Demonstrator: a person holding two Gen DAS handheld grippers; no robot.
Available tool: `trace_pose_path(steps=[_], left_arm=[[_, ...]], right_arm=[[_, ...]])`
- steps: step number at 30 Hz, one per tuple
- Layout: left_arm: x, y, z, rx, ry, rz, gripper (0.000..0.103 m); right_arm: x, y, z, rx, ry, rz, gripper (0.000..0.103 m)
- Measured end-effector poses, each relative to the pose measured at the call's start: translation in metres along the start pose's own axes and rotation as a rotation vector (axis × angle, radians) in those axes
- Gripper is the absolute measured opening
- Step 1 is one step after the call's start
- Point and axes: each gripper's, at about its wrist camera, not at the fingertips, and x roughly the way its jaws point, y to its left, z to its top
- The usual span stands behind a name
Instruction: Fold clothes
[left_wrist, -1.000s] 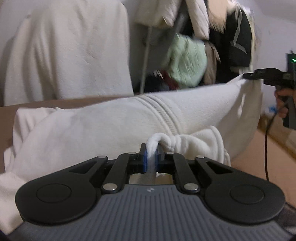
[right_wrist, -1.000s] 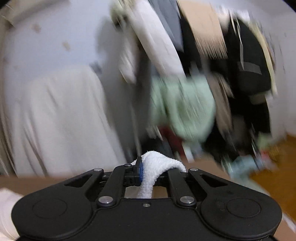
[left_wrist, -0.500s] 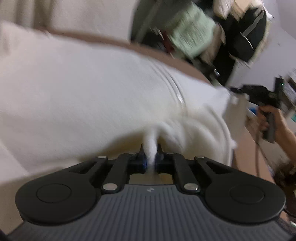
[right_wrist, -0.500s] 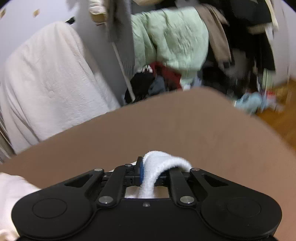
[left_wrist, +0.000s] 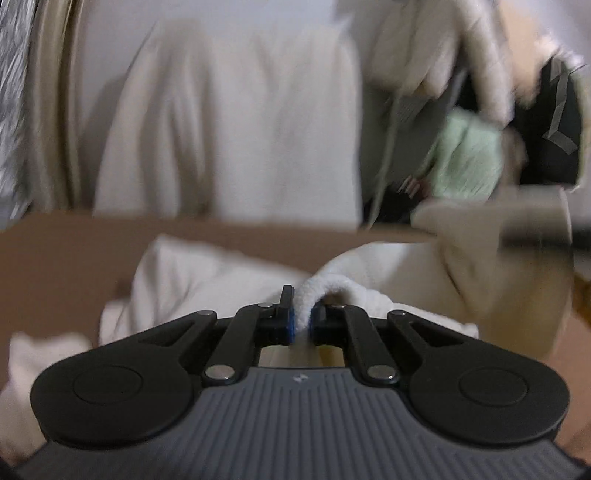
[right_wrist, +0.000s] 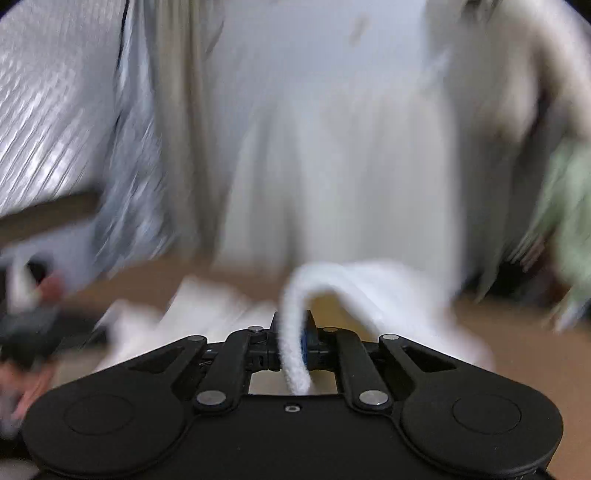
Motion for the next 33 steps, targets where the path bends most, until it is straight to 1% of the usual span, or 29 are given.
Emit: trace_pose_path(steps=[1,2,4,6,7,8,9,10,11,12,13,14,15,17,18,19,21,22,23,24,26,27,28,29,30,31,32,33], left_arm=[[0.004,0.006,0.0,-0.039,0.027,0.003,0.007],[0.008,0.011,0.0,-0.077,0.05,0.001,0.007],[0.006,0.019,0.003,-0.126,0.053,-0.035,0.008],[0.004,0.02,0.002,-0.133,0.036,-0.072,0.008],[0.005,0.017,0.001,-0.132,0.032,-0.082,0.008],[0.006,0.016,0.001,-0.134,0.03,-0.093,0.008],[0.01,0.017,0.0,-0.144,0.036,-0.102,0.008],[0.012,0.017,-0.001,-0.158,0.043,-0.104,0.008],[0.015,0.017,-0.001,-0.167,0.048,-0.099,0.008],[0.018,0.018,-0.002,-0.17,0.051,-0.086,0.008],[0.02,0.02,-0.005,-0.167,0.055,-0.067,0.008],[0.022,0.021,-0.005,-0.16,0.065,-0.043,0.008],[0.024,0.023,-0.006,-0.152,0.077,-0.022,0.008],[0.029,0.025,-0.007,-0.119,0.123,-0.004,0.008],[0.029,0.027,-0.006,-0.113,0.131,-0.003,0.008],[0.03,0.029,-0.006,-0.111,0.137,-0.005,0.008],[0.032,0.035,-0.007,-0.147,0.144,-0.024,0.008],[0.033,0.037,-0.008,-0.165,0.148,-0.031,0.008],[0.033,0.038,-0.009,-0.171,0.144,-0.034,0.008],[0.031,0.037,-0.009,-0.168,0.13,-0.044,0.008],[0.024,0.035,-0.009,-0.176,0.083,-0.124,0.008],[0.021,0.036,-0.008,-0.222,0.071,-0.215,0.008],[0.018,0.037,-0.007,-0.265,0.063,-0.303,0.008],[0.018,0.036,-0.007,-0.289,0.064,-0.369,0.008],[0.018,0.031,-0.008,-0.272,0.058,-0.386,0.008],[0.016,0.024,-0.009,-0.221,0.046,-0.361,0.008],[0.014,0.017,-0.01,-0.162,0.035,-0.321,0.008],[0.012,0.011,-0.011,-0.119,0.027,-0.293,0.008]], right_arm=[[0.024,0.012,-0.015,0.012,0.1,0.055,0.01],[0.041,0.024,-0.029,0.007,0.181,0.078,0.01],[0.06,0.043,-0.049,0.002,0.269,0.164,0.01],[0.065,0.05,-0.058,0.029,0.302,0.259,0.012],[0.069,0.048,-0.06,0.048,0.34,0.311,0.014],[0.07,0.044,-0.061,0.069,0.366,0.359,0.017],[0.069,0.037,-0.062,0.094,0.372,0.404,0.019],[0.067,0.03,-0.063,0.119,0.376,0.449,0.024],[0.065,0.023,-0.064,0.151,0.383,0.473,0.03],[0.063,0.013,-0.064,0.204,0.393,0.493,0.033],[0.061,0.004,-0.063,0.259,0.404,0.513,0.036],[0.059,-0.007,-0.062,0.299,0.4,0.528,0.036],[0.051,-0.013,-0.063,0.312,0.385,0.532,0.037],[0.034,-0.025,-0.065,0.333,0.352,0.537,0.037],[0.025,-0.032,-0.063,0.332,0.332,0.524,0.037],[0.018,-0.038,-0.057,0.341,0.33,0.509,0.038],[0.009,-0.056,-0.047,0.378,0.317,0.477,0.038],[0.007,-0.067,-0.044,0.407,0.302,0.459,0.043],[0.006,-0.079,-0.042,0.448,0.291,0.436,0.051],[0.006,-0.091,-0.04,0.489,0.281,0.411,0.055],[0.008,-0.11,-0.042,0.581,0.256,0.322,0.069],[0.009,-0.119,-0.044,0.627,0.244,0.276,0.073],[0.014,-0.127,-0.048,0.68,0.235,0.208,0.083],[0.02,-0.134,-0.051,0.734,0.227,0.138,0.087],[0.03,-0.142,-0.056,0.806,0.234,0.101,0.087],[0.045,-0.151,-0.061,0.891,0.242,0.098,0.087],[0.056,-0.157,-0.064,0.938,0.233,0.114,0.082],[0.064,-0.162,-0.062,0.925,0.213,0.093,0.071]])
